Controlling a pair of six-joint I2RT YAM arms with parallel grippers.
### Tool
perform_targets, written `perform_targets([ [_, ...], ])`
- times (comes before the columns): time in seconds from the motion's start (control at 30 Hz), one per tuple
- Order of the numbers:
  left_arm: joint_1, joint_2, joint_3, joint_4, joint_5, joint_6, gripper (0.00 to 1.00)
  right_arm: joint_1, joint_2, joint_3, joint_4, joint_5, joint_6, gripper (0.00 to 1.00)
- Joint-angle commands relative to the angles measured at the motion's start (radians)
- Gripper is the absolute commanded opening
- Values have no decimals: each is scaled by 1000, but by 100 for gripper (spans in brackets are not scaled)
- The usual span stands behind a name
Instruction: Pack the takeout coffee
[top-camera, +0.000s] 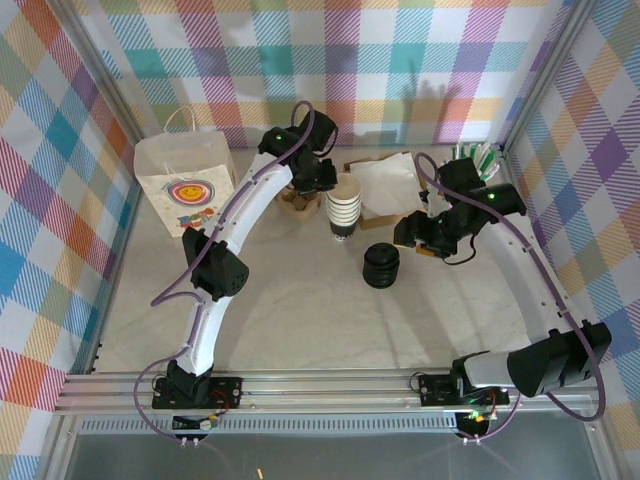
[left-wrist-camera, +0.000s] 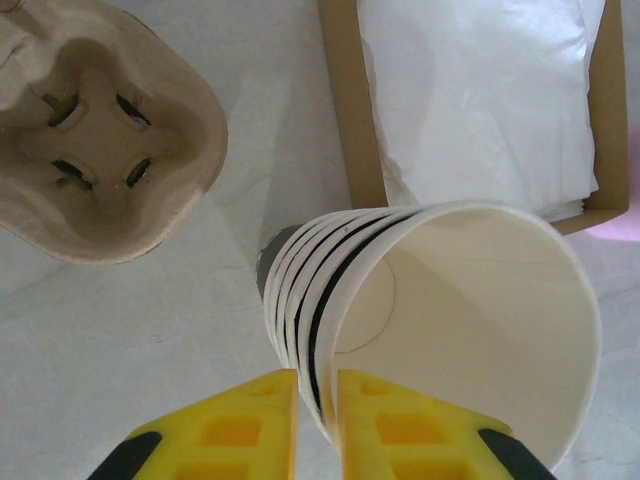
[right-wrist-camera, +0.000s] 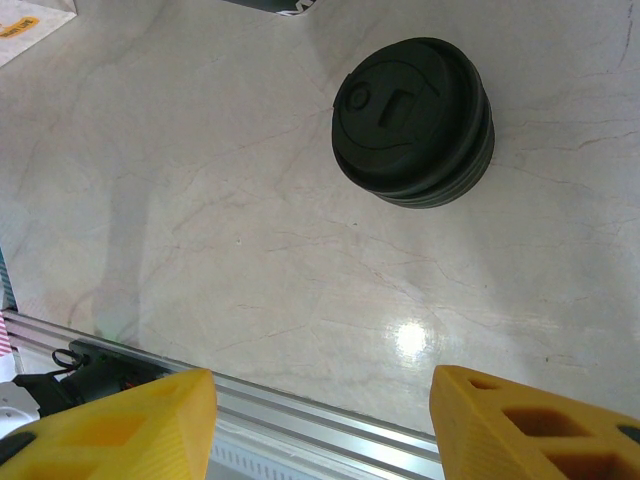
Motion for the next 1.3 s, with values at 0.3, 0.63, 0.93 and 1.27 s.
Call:
perform_targets([
  [0.3, 10, 31, 39, -29, 29, -3, 17, 6, -6, 13, -23, -18, -7, 59],
  [0.63, 9, 29, 53, -34, 30, -6, 4, 6, -16, 16, -24, -14, -2, 59],
  [0.93, 11, 15, 96, -54, 50, -36, 0, 6, -20, 31, -24, -10, -4, 59],
  [1.27, 18, -50, 128, -64, 59, -79, 0, 5, -9, 73, -27, 3, -20, 58],
])
